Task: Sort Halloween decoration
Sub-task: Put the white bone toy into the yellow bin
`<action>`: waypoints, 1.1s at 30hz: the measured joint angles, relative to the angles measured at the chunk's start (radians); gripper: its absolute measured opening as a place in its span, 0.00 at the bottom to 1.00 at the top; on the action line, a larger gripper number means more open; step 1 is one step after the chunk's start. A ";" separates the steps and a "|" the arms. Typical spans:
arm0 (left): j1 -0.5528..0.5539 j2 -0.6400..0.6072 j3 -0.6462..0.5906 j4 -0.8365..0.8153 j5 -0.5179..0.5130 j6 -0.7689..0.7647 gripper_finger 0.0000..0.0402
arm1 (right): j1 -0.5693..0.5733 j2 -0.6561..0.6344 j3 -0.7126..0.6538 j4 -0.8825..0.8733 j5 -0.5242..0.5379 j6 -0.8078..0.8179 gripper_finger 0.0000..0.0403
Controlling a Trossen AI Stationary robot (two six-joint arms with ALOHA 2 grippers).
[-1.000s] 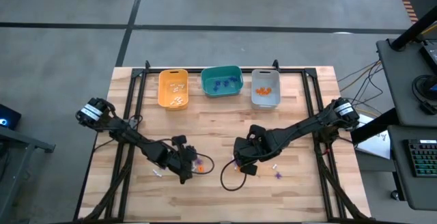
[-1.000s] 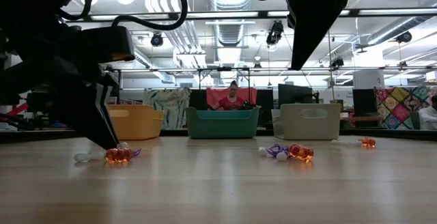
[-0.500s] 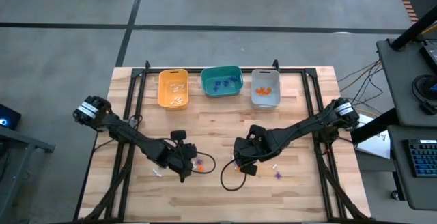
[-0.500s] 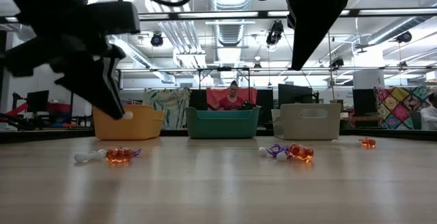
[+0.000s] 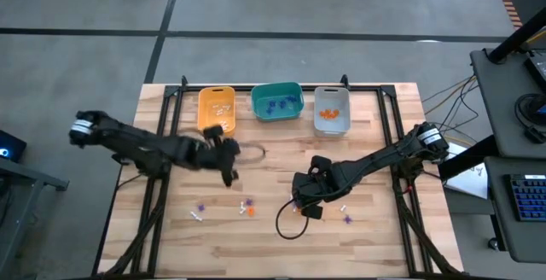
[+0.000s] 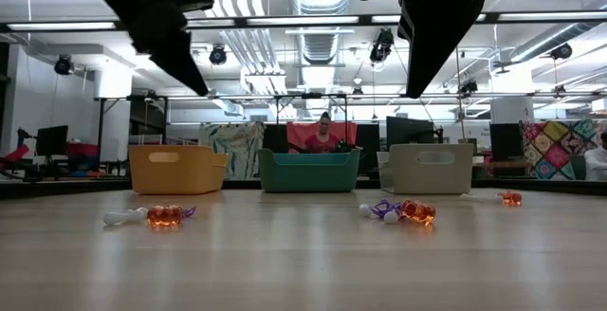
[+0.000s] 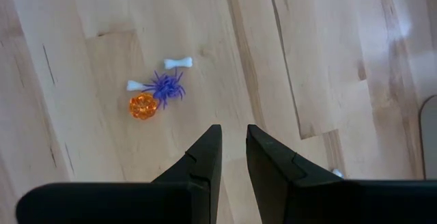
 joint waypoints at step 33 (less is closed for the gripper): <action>0.936 0.205 0.000 0.067 0.315 0.377 0.00 | 0.000 0.000 0.000 0.009 0.016 -0.026 0.15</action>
